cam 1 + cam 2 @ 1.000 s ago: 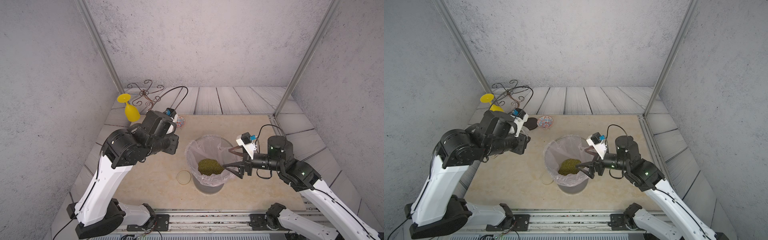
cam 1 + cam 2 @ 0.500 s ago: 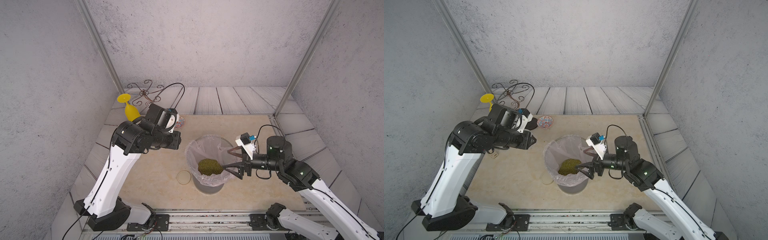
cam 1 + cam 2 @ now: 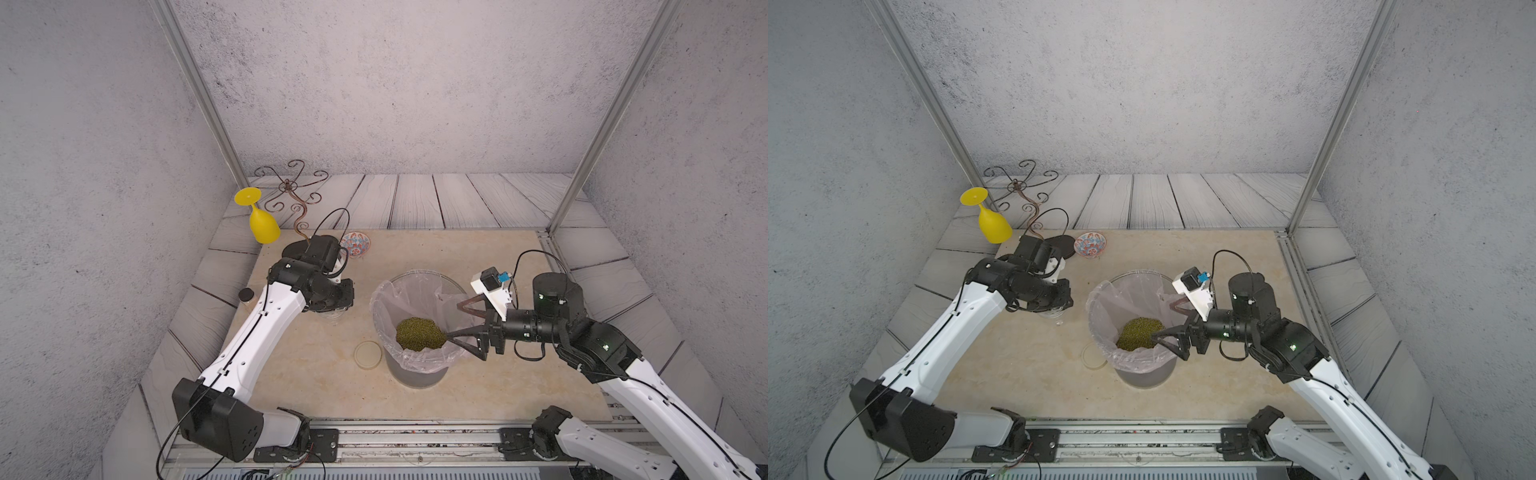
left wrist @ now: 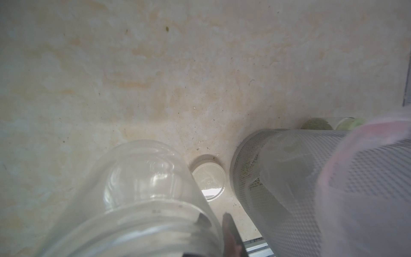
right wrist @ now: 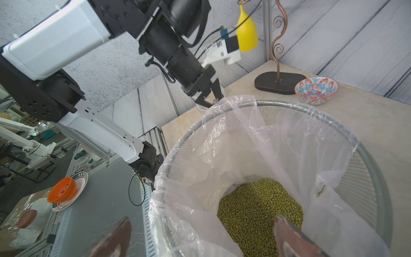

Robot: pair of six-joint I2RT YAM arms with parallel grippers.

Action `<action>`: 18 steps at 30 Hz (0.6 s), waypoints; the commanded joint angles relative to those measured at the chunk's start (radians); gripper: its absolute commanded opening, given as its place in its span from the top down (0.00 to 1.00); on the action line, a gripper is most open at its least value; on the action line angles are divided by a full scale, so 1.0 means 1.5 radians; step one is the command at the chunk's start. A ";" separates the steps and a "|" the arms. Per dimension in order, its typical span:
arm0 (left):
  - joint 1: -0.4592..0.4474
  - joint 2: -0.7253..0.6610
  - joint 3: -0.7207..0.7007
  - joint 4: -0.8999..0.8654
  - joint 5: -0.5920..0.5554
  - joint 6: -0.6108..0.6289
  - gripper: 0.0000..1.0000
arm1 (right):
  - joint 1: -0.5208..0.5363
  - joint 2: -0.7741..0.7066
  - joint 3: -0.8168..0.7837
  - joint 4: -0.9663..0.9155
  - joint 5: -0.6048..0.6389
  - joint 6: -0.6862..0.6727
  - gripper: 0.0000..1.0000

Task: Empty moldy mung beans from jars
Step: Place the jar at the center of the board.

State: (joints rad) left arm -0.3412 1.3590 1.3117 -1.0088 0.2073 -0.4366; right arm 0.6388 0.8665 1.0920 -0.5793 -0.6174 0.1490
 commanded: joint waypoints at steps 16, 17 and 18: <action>0.127 0.103 -0.225 0.364 0.125 -0.059 1.00 | 0.002 -0.010 0.052 -0.185 0.180 0.009 0.01; 0.130 0.104 -0.226 0.360 0.125 -0.056 1.00 | 0.001 -0.006 0.053 -0.192 0.183 0.010 0.01; 0.132 0.105 -0.226 0.358 0.124 -0.054 1.00 | 0.001 -0.002 0.053 -0.195 0.185 0.011 0.01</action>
State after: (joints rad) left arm -0.1528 1.5135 0.9848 -0.5179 0.3626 -0.5240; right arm 0.6388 0.8562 1.1664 -0.8223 -0.3813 0.1516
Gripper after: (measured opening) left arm 0.139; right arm 0.988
